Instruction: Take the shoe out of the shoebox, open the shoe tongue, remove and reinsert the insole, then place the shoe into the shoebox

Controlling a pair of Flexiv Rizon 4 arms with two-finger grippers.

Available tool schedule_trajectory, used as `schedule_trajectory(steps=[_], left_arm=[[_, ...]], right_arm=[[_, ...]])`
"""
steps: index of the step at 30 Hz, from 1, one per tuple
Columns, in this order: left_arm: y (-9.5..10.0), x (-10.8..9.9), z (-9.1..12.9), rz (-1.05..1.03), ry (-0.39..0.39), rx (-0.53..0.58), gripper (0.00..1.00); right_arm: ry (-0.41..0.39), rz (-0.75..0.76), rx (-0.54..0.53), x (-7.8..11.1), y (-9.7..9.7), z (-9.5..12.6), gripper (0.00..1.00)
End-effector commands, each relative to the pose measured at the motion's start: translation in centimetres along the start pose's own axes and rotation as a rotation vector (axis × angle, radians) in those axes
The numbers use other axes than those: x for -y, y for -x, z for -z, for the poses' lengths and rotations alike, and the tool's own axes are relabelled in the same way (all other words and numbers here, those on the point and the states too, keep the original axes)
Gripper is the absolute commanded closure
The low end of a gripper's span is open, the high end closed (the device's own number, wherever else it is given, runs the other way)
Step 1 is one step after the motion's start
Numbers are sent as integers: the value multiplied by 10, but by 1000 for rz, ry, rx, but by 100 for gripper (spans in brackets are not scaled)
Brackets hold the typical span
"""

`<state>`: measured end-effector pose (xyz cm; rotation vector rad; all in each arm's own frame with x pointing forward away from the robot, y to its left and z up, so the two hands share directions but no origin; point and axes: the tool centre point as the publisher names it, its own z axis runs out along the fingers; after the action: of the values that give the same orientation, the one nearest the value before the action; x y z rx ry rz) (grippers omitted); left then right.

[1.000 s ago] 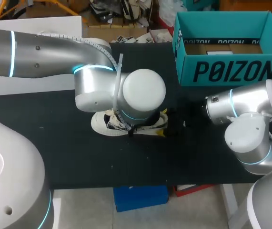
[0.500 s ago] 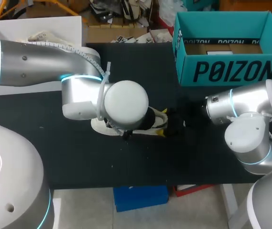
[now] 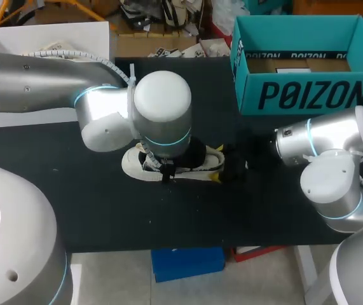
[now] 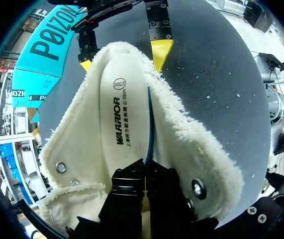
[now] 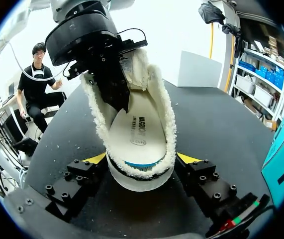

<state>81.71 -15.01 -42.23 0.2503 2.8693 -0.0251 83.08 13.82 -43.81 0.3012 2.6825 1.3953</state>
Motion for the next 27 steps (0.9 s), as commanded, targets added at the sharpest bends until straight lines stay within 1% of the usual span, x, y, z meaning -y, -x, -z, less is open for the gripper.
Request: schedule_trajectory(steps=[1,5,10,14,19,22,25,27], left_arm=[[-1,-7,-7,2,-93,-120,100],[-7,-6,-2,28,-145,-171,100],[-9,-8,6,52,-215,-225,100],[-8,-6,12,50,-248,-246,100],[-5,-7,20,49,-313,-275,100],[-4,-7,25,46,-330,-280,100],[-3,-6,29,44,-363,-288,100],[-2,-6,31,42,-369,-289,100]], right_arm=[[-3,-2,0,1,1,-2,100],[-3,-2,0,1,1,-2,100],[-3,-2,0,1,1,-2,100],[-3,-2,0,1,1,-2,100],[-3,-2,0,1,1,-2,100],[-3,-2,0,1,1,-2,100],[-3,-2,0,1,1,-2,100],[-3,-2,0,1,1,-2,100]])
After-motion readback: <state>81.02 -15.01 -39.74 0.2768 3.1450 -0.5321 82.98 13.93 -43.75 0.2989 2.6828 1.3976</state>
